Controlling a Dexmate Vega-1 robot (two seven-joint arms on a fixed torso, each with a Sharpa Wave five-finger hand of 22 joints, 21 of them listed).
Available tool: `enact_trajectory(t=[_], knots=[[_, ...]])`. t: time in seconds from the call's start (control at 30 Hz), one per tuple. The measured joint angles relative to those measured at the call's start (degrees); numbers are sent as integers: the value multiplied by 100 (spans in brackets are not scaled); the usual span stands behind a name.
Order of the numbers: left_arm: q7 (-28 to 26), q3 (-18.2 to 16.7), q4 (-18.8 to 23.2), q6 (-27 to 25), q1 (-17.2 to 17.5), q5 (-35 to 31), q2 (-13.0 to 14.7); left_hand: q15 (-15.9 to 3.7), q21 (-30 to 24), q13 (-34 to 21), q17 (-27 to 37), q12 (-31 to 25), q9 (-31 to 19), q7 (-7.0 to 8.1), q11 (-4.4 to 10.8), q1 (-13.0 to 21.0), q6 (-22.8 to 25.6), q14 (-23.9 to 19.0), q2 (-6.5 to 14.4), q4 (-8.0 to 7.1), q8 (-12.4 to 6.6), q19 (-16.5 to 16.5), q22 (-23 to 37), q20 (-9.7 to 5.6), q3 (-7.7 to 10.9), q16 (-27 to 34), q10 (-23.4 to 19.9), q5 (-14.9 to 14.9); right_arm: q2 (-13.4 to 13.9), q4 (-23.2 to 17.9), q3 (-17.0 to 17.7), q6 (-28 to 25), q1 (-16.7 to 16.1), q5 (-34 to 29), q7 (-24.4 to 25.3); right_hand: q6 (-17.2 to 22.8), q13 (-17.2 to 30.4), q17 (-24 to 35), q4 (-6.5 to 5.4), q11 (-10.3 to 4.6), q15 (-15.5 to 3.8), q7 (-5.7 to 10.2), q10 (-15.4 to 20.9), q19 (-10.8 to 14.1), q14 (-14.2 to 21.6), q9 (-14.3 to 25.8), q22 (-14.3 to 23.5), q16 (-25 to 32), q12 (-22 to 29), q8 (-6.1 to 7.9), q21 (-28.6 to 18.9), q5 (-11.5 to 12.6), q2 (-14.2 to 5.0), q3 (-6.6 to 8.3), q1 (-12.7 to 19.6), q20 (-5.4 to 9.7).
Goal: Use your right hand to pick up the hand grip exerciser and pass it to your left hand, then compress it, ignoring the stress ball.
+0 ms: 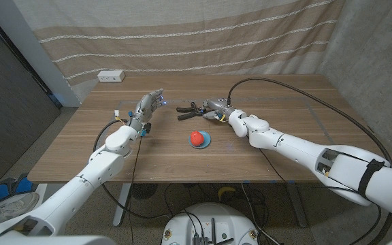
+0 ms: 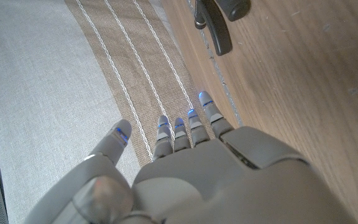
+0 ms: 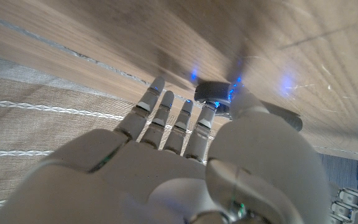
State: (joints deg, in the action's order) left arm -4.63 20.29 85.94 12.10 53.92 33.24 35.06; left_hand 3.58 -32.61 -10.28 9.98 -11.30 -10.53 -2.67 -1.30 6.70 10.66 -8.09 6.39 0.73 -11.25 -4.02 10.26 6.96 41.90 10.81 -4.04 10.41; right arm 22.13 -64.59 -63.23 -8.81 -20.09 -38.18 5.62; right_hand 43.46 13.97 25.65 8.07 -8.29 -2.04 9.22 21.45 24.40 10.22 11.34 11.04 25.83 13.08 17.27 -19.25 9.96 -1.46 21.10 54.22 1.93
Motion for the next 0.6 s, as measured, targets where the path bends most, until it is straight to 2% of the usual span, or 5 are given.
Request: enact_trajectory(t=[0.13, 0.23, 0.3, 0.4, 0.6], knots=[[6, 0, 3, -2, 0, 2, 12, 0, 0, 0, -3, 8, 0, 0, 7, 1, 0, 0, 2, 0, 0, 0, 0, 0, 0, 0, 7, 0, -36, 32, -84, -112, 52, -36, -146, 573, 0, -2, 38, -53, 0, 39, -69, -70, -61, -22, -6, -21, -6, 138, 0, 22, -142, -38, 52, -9], [16, -1, 7, -3, 0, 3, 19, 0, 0, 0, -13, 8, 0, 0, 7, 2, 0, 0, 2, 0, 0, 0, 0, 0, 0, 0, 7, 0, -64, 65, -138, -174, 86, -66, -202, 789, 0, 0, 74, -158, 0, 229, 36, -89, -61, -24, -13, -21, 26, 285, 0, 47, -239, -50, 149, 13], [29, -1, 7, -4, 0, 5, 23, 0, 15, 0, -13, 8, 0, 0, 7, 2, 0, 0, 2, 18, 0, 0, 0, 0, 18, 0, 7, 0, -80, 91, -170, -205, 106, -84, -206, 807, 0, 0, 129, -231, -3, 248, 110, -65, -58, -24, -13, -21, 71, 397, 0, 67, -296, -31, 208, 36], [44, -2, 8, -4, 0, 6, 24, 2, 21, 0, -13, 8, 0, 0, 7, 2, -1, -2, 2, 18, 0, 0, 0, 0, 18, 0, 7, 0, -101, 138, -212, -219, 131, -105, -192, 807, -9, 0, 143, -269, -9, 247, 192, -47, -25, -19, -13, -20, 93, 474, 0, 66, -301, -29, 334, 55], [59, -5, 7, -4, -2, 9, 27, 21, 21, 0, -12, 7, 0, 0, 7, 1, -1, -21, 3, 18, 0, 0, 0, 0, 18, 0, 7, 0, -105, 202, -257, -194, 133, -112, -17, 806, -14, 27, 165, -327, -41, 247, 356, 28, 25, 3, -13, 6, 156, 481, -26, 61, -346, -53, 456, 61]])
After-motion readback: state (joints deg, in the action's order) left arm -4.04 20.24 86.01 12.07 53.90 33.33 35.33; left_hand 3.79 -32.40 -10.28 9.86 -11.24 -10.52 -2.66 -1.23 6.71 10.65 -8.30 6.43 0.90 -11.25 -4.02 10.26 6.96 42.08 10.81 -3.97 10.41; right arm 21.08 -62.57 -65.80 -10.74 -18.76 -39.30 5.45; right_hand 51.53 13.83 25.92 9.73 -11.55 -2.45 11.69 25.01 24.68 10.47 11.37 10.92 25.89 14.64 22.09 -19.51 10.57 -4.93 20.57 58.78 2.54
